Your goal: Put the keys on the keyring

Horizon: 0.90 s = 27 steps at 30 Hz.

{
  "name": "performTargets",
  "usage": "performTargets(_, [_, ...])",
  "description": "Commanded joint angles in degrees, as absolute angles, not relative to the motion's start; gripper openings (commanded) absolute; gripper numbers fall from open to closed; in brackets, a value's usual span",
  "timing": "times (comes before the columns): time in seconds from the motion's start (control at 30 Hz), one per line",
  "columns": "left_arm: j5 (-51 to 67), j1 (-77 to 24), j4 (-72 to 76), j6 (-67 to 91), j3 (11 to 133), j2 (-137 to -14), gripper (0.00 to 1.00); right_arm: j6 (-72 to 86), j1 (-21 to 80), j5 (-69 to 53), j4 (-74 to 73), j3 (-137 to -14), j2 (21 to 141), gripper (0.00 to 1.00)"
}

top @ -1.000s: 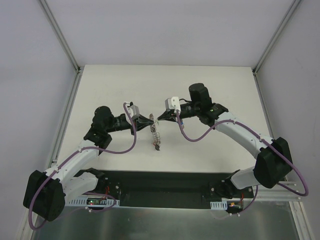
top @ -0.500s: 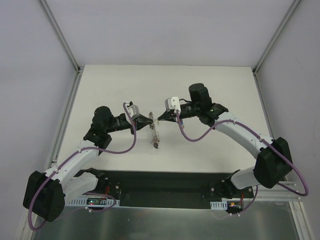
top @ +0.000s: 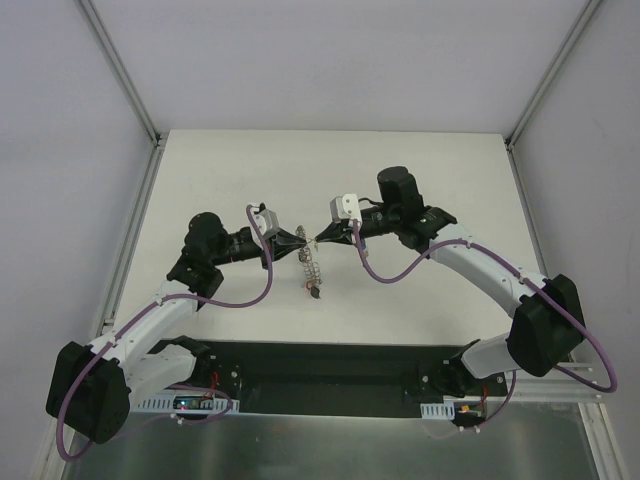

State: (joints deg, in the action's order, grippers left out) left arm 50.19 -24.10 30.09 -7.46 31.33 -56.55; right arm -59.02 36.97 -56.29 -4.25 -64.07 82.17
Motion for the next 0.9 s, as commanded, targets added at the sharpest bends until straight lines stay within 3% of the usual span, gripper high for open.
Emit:
performTargets(0.0, [51.5, -25.0, 33.1, -8.7, 33.4, -55.8, 0.00, -61.0, 37.2, -60.1, -4.9, -67.1, 81.2, 0.01])
performTargets(0.87, [54.3, -25.9, 32.6, -8.5, 34.3, -57.7, 0.00, -61.5, 37.4, -60.9, -6.7, -67.9, 81.4, 0.01])
